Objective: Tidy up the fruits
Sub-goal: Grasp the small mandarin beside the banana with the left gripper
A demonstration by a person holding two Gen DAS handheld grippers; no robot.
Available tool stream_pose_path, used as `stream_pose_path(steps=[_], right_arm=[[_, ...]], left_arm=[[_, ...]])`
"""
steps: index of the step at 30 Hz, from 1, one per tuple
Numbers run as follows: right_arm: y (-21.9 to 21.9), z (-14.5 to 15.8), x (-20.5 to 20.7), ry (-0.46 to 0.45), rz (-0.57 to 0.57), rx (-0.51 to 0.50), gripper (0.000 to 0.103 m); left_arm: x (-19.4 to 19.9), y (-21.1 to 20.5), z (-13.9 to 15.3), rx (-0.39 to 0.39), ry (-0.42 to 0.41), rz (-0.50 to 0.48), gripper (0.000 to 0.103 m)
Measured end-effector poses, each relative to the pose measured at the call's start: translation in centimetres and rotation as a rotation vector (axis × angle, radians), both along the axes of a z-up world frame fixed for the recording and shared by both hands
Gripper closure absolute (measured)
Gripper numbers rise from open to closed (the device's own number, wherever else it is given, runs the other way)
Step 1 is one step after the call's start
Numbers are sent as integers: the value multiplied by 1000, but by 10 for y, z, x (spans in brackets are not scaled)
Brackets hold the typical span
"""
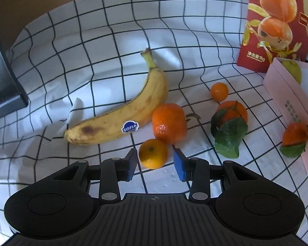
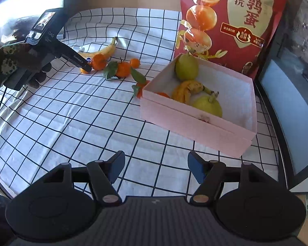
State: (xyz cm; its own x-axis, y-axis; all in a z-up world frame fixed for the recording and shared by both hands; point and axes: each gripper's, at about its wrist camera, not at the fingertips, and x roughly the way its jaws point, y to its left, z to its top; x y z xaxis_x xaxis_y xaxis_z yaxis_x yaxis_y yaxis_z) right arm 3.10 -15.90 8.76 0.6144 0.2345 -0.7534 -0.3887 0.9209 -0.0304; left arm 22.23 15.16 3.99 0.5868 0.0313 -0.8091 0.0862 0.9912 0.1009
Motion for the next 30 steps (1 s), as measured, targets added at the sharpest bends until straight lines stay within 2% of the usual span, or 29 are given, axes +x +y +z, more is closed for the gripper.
stream_pose_path(steps=[3, 5, 8, 15, 19, 22, 24, 27, 29, 30], right_arm=[[2, -1, 2, 8, 8, -2, 35], [4, -2, 4, 12, 18, -2, 35], [9, -2, 8, 13, 39, -7, 35], [18, -7, 24, 50, 70, 20, 35], [28, 7, 35, -8, 135, 13, 35], [46, 25, 58, -56, 194, -43, 37], [61, 32, 81, -52, 222, -65, 41], [83, 35, 124, -2, 247, -47, 53], [97, 30, 154, 45, 239, -41, 68], [104, 25, 168, 66, 230, -51, 70]], left_arm=[[5, 1, -2, -10, -9, 17, 61], [2, 3, -1, -21, -23, 36, 66], [-8, 3, 3, -85, -27, 54, 67], [-65, -8, 17, -251, -36, 59, 67], [-107, -23, 19, -359, -24, 80, 67], [-132, -37, 14, -415, -5, 78, 67], [-143, -45, 12, -435, 3, 65, 67], [-154, -54, 12, -436, 5, 42, 67], [-160, -55, 15, -434, -6, 43, 67], [-164, -53, 17, -437, -15, 50, 67]])
